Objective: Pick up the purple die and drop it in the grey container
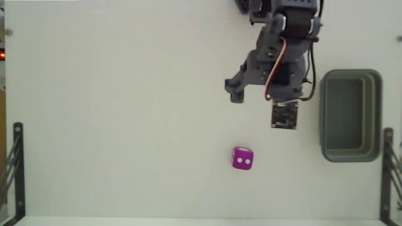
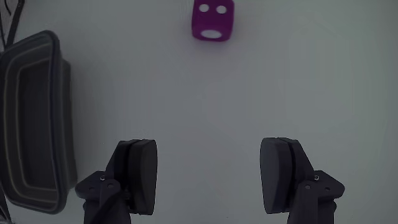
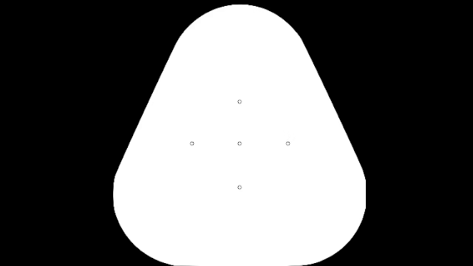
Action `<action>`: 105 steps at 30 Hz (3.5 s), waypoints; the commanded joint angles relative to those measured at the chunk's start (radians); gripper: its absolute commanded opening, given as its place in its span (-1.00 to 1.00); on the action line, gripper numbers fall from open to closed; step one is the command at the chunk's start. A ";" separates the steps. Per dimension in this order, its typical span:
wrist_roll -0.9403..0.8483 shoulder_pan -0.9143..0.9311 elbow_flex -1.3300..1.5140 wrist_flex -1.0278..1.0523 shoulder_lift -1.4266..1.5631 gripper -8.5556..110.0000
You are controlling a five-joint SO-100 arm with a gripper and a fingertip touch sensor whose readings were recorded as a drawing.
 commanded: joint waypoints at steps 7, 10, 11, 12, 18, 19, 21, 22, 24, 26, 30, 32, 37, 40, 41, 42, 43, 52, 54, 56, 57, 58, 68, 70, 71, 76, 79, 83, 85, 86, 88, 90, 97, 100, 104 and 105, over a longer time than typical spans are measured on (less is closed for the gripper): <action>0.005 0.029 0.002 0.004 0.034 1.00; 0.005 0.029 0.002 0.004 0.034 1.00; 0.005 0.029 0.002 0.004 0.034 1.00; 0.005 0.029 0.002 0.004 0.034 1.00; 0.005 0.029 0.002 0.004 0.034 1.00; 0.005 0.029 0.002 0.004 0.034 1.00; 0.005 0.029 0.002 0.004 0.034 1.00; 0.005 0.029 0.002 0.004 0.034 1.00; 0.005 0.029 0.002 0.004 0.034 1.00; 0.005 0.029 0.002 0.004 0.034 1.00; 0.005 0.029 0.001 -0.006 0.023 1.00; 0.005 0.029 -0.002 -0.030 -0.005 1.00; 0.005 0.029 -0.011 -0.076 -0.060 1.00; 0.005 0.029 -0.019 -0.104 -0.095 1.00; 0.005 0.029 -0.022 -0.114 -0.108 1.00; 0.005 0.029 -0.024 -0.120 -0.116 1.00; 0.005 0.029 -0.027 -0.130 -0.130 1.00; 0.005 0.029 -0.060 -0.202 -0.235 1.00; 0.005 0.029 -0.071 -0.219 -0.262 1.00; 0.005 0.029 -0.079 -0.231 -0.282 1.00; 0.005 0.029 -0.084 -0.238 -0.294 1.00; 0.005 0.029 -0.087 -0.242 -0.302 1.00; 0.005 0.029 -0.139 -0.298 -0.410 1.00; 0.005 0.029 -0.152 -0.309 -0.433 1.00; 0.005 0.029 -0.156 -0.312 -0.441 1.00; 0.005 0.029 -0.188 -0.335 -0.495 1.00; 0.005 0.029 -0.208 -0.346 -0.526 1.00; 0.005 0.029 -0.236 -0.360 -0.568 1.00; 0.005 0.029 -0.249 -0.365 -0.586 1.00; 0.005 0.029 -0.256 -0.368 -0.597 1.00; 0.005 0.029 -0.270 -0.373 -0.615 1.00; 0.005 0.029 -0.283 -0.378 -0.633 1.00; 0.005 0.029 -0.337 -0.393 -0.702 1.00; 0.005 0.029 -0.361 -0.397 -0.731 1.00; 0.005 0.029 -0.396 -0.402 -0.770 1.00; 0.005 0.029 -0.405 -0.403 -0.781 1.00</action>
